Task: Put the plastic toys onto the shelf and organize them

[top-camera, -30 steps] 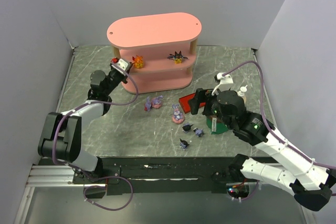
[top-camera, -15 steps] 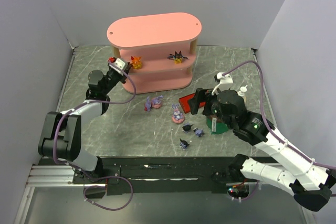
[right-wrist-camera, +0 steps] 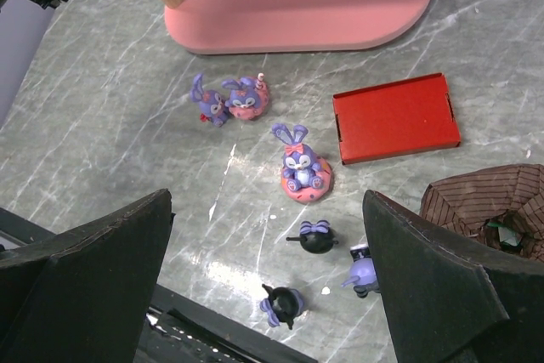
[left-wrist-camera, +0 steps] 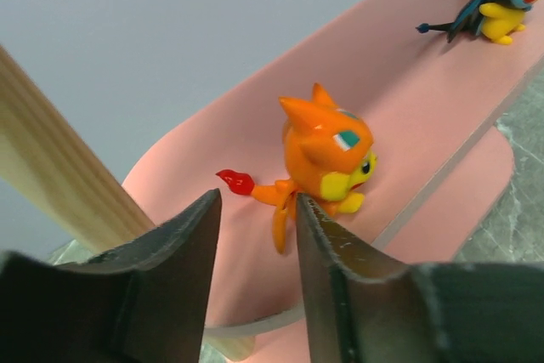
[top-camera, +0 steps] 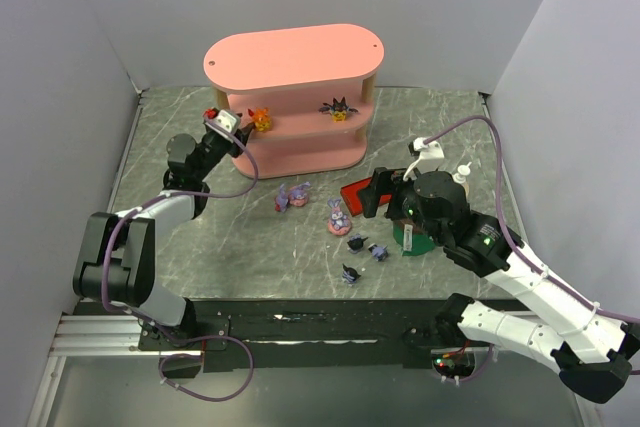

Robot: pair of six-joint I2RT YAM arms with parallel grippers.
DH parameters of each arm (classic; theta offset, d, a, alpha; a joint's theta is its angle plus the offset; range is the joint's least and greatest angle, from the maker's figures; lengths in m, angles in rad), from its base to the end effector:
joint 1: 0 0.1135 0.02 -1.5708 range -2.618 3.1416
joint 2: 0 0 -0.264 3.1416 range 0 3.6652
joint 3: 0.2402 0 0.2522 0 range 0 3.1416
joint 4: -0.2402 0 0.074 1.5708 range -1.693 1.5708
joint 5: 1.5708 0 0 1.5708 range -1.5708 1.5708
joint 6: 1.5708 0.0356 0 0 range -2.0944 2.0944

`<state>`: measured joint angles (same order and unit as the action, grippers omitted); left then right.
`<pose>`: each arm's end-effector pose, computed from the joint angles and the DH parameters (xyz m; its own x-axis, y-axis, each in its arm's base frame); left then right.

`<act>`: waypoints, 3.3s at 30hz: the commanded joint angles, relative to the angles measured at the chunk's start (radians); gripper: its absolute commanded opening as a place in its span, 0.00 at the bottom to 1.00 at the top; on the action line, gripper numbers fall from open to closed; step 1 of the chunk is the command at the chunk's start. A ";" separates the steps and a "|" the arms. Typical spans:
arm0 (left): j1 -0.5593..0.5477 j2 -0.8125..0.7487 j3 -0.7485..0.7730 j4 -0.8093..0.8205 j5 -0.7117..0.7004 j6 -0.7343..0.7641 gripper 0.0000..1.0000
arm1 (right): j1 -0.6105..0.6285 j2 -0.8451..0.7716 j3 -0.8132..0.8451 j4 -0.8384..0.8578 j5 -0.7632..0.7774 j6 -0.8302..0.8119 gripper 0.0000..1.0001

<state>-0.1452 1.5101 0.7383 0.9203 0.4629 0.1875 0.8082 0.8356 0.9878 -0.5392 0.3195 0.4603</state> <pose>0.3203 -0.0629 0.2648 0.2494 0.1321 -0.9593 0.5292 0.8110 0.2493 0.1295 0.1194 0.3651 -0.4493 0.1403 -0.8823 -0.3192 0.8972 0.3052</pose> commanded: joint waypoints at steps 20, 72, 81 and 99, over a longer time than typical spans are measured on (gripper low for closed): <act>0.022 -0.030 -0.057 0.163 -0.156 -0.118 0.60 | -0.014 -0.024 -0.025 0.018 -0.031 0.029 1.00; 0.045 -0.907 -0.005 -1.105 -0.377 -0.911 0.96 | -0.032 0.543 -0.097 0.390 -0.158 -0.138 0.90; -0.034 -0.889 -0.004 -1.221 -0.458 -0.847 0.96 | -0.033 0.750 -0.017 0.421 -0.128 -0.164 0.74; -0.054 -0.886 -0.005 -1.226 -0.471 -0.818 0.96 | -0.032 0.844 -0.001 0.429 -0.056 -0.134 0.22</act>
<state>-0.1963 0.6254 0.6941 -0.3214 0.0021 -0.6464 0.7727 1.6718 0.9539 -0.1345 0.2150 0.3202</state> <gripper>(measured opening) 0.967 0.475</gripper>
